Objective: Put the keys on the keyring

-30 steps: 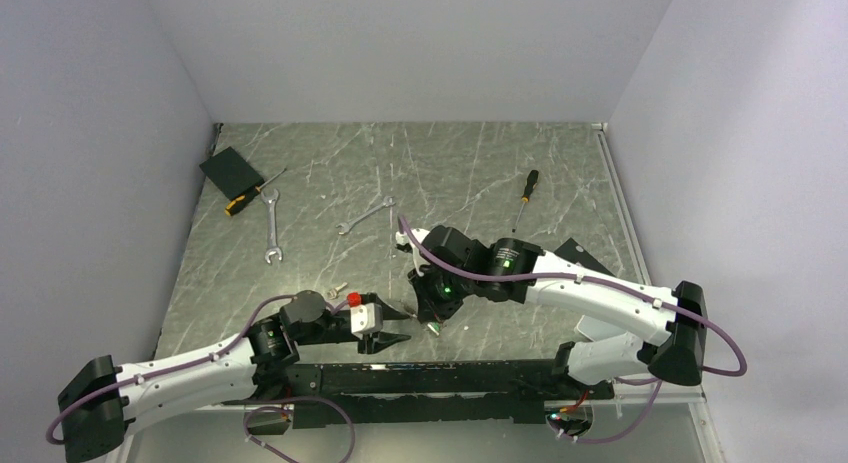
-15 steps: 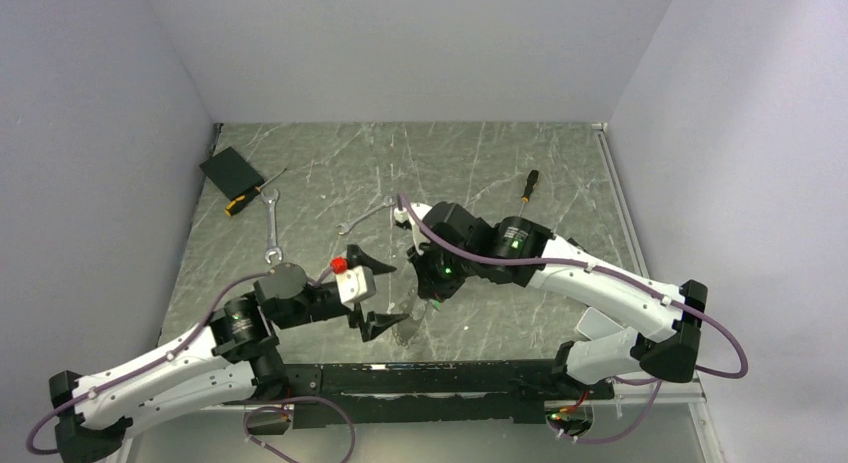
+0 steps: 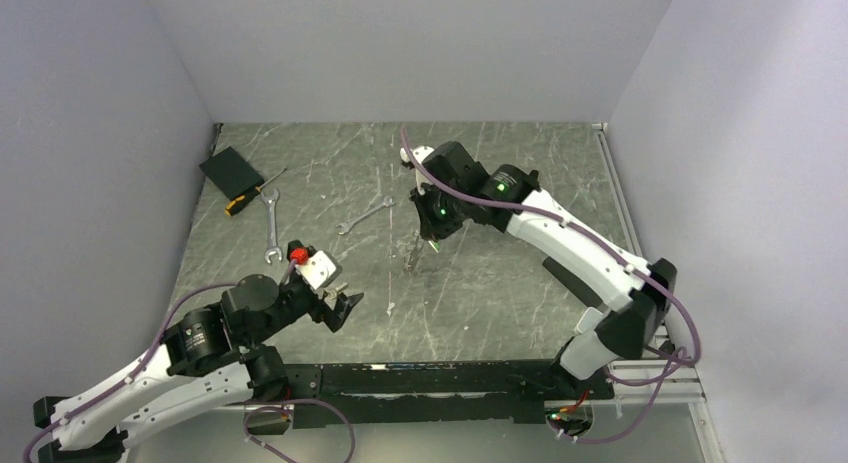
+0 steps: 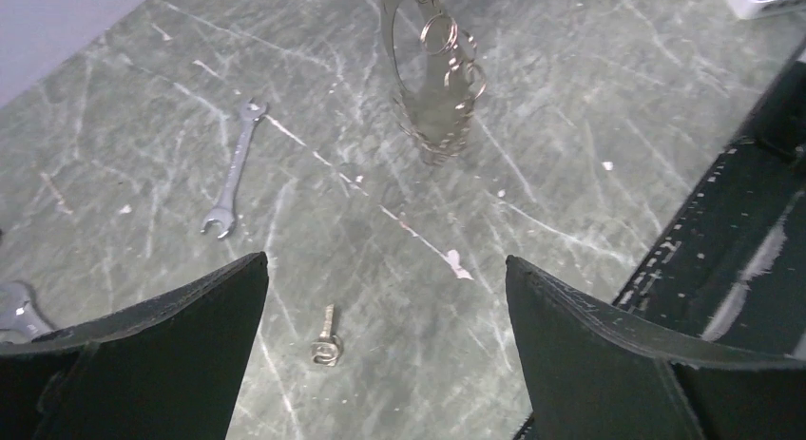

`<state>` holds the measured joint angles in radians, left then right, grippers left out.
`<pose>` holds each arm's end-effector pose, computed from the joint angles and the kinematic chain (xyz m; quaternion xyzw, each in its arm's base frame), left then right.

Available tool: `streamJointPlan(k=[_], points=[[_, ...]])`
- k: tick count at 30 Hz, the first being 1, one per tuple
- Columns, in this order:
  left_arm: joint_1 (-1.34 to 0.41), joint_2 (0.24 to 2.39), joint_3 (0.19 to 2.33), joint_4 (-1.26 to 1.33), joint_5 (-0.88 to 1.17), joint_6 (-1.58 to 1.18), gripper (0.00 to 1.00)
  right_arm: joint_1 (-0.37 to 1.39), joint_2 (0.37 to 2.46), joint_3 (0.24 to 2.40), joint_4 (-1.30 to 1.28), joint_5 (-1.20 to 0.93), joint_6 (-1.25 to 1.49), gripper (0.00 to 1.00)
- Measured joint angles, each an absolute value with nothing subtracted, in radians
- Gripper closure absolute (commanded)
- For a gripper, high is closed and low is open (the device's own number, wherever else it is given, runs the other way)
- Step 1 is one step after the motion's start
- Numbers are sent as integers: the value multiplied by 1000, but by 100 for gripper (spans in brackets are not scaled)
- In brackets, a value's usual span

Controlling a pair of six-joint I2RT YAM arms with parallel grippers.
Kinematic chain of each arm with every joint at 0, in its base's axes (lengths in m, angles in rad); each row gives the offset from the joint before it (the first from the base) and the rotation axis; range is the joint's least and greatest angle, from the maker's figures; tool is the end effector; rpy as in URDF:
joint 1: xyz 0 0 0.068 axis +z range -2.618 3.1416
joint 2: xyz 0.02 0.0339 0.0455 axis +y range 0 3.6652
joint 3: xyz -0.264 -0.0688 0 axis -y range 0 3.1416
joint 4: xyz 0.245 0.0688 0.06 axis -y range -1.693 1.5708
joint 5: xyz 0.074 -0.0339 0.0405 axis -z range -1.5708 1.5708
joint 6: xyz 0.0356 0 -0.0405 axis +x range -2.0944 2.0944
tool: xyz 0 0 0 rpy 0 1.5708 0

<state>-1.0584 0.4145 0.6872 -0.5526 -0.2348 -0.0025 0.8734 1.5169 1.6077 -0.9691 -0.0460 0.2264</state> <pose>0.0575 -0.0853 0.3136 0.3388 0.7208 -0.2215 0.5627 0.2006 0.2420 0.3748 -0.3063 0.8891 0.1958 0.2780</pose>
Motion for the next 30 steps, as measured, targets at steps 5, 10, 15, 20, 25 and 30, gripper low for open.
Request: streamJointPlan(k=[5,10,15,20,25,30], points=[[-1058,426,677,-551,-289,14,1,791,1684,1752,-958,-96,194,100],[-1058,521,677,-550,-295,20,1,775,1908,2057,-964,-157,187,100],[-1058,571,677,-559,-295,26,1,777,1980,2155,-939,-205,201,100],[-1058,531,677,-559,-295,33,1,729,1858,1842,-782,-279,265,100],[-1058,522,677,-559,-294,34,1,603,1753,1431,-624,-363,351,100],[-1057,521,677,-559,-294,35,1,558,1716,1159,-599,-368,366,100]])
